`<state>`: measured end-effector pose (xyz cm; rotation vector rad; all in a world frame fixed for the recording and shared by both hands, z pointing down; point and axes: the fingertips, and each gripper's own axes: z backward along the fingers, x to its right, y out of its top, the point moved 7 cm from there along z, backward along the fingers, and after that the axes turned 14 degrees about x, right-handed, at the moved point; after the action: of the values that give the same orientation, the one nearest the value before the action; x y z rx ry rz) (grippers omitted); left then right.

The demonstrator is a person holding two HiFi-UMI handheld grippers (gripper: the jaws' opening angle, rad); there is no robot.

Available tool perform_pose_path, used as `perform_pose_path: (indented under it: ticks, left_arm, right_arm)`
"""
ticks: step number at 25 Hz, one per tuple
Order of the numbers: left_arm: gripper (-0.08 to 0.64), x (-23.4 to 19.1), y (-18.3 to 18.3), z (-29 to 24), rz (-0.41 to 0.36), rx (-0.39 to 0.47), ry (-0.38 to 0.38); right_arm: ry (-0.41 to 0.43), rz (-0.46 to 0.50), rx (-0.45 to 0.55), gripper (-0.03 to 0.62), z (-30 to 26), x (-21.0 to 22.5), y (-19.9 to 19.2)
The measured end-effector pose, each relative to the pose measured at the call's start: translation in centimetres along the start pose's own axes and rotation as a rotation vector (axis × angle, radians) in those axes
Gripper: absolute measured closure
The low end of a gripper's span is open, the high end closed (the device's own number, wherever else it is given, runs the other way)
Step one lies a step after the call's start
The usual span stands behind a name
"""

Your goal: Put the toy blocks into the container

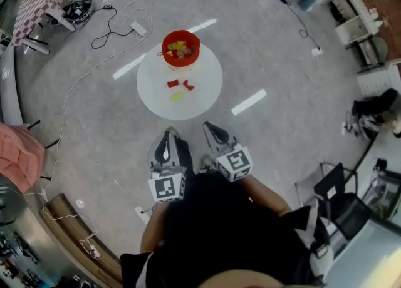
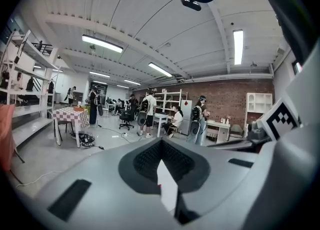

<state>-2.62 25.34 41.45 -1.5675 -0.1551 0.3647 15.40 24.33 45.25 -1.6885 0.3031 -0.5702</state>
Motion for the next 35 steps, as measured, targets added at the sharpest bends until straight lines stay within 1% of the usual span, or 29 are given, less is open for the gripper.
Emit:
perform_pose_path:
  ticks: [4, 10, 14, 17, 20, 23, 25, 29, 33, 35]
  left_arm:
    - [0.568, -2.1, 0.7, -3.3, 0.015, 0.021, -0.017]
    - [0.568, -5.7, 1.4, -7.0, 0.040, 0.035, -0.050]
    - [0.568, -8.1, 1.7, -9.0, 0.043, 0.024, -0.081]
    - [0.568, -10.0, 1.3, -10.5, 0.073, 0.010, -0.090]
    - [0.568, -11.4, 1.4, -11.9, 0.075, 0.022, -0.104]
    - [0.568, -12.0, 1.7, -12.7, 0.080, 0.017, -0.099]
    - [0.568, -12.6, 1.6, -13.0, 0.084, 0.016, -0.093]
    - [0.568, -12.8, 1.4, -13.7, 0.089, 0.021, -0.087]
    - [0.568, -12.6, 1.5, -14.4, 0.097, 0.015, -0.073]
    - [0.568, -12.4, 1.6, -14.7, 0.099, 0.016, -0.073]
  right_arm:
    - [-0.006, 0.003, -0.026, 0.603, -3.5, 0.6, 0.5]
    - [-0.039, 0.026, -0.060, 0.603, -8.1, 1.1, 0.3]
    - [-0.057, 0.049, -0.086, 0.603, -11.2, 1.0, -0.3]
    - [-0.075, 0.057, -0.104, 0.603, -12.8, 1.0, -0.6]
    - [-0.101, 0.062, -0.111, 0.603, -14.1, 1.5, -0.6]
    - [-0.124, 0.066, -0.108, 0.603, -14.6, 2.1, -0.7]
    - [-0.115, 0.073, -0.129, 0.603, -15.1, 2.3, -0.9]
    - [-0.107, 0.056, -0.161, 0.603, -15.7, 3.1, -1.7]
    - [-0.092, 0.092, -0.165, 0.603, -16.8, 4.3, -2.4]
    - [-0.088, 0.079, -0.204, 0.603, -17.1, 4.7, -3.0]
